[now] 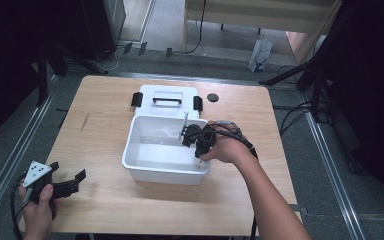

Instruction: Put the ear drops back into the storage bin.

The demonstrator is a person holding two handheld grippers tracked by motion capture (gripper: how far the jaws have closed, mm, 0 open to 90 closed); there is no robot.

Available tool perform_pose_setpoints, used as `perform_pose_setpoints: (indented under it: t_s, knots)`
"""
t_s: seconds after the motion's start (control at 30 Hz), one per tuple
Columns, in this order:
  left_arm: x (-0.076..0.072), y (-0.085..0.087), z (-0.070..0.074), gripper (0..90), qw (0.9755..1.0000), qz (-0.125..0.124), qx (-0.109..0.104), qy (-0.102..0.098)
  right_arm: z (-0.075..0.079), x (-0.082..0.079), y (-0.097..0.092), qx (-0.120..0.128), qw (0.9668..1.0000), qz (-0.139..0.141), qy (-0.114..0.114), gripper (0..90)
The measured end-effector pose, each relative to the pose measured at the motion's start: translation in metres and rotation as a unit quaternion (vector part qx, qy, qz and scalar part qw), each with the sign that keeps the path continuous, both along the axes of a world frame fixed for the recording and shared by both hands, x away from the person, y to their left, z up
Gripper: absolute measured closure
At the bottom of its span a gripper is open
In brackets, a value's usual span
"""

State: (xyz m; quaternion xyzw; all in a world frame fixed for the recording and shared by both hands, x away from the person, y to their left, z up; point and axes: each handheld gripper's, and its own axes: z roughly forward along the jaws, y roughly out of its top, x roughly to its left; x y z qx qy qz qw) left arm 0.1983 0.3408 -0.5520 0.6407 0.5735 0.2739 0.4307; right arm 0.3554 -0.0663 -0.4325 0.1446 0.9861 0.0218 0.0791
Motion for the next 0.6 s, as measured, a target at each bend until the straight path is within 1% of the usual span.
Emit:
perform_pose_setpoints:
  t_s: [0.03, 0.17, 0.47, 0.6]
  knots:
    - [0.0, 0.0, 0.0, 0.1, 1.0, 0.0, 0.0, 0.0, -0.0032, 0.0012, 0.0013, -0.005, 1.0, 0.0, 0.002, 72.1]
    - [0.0001, 0.0001, 0.0, 0.1, 1.0, -0.001, 0.0, 0.0, -0.0077, 0.0033, 0.003, -0.011, 0.9999, 0.0, 0.008, 72.1]
    - [0.0001, 0.0, 0.0, 0.1, 1.0, -0.001, 0.0, 0.0, -0.0083, 0.0047, 0.0041, -0.014, 0.9998, 0.0, 0.011, 72.0]
    - [0.0001, 0.0, 0.0, 0.1, 1.0, -0.001, 0.0, 0.0, -0.0081, 0.0043, 0.0038, -0.015, 0.9998, 0.0, 0.011, 70.6]
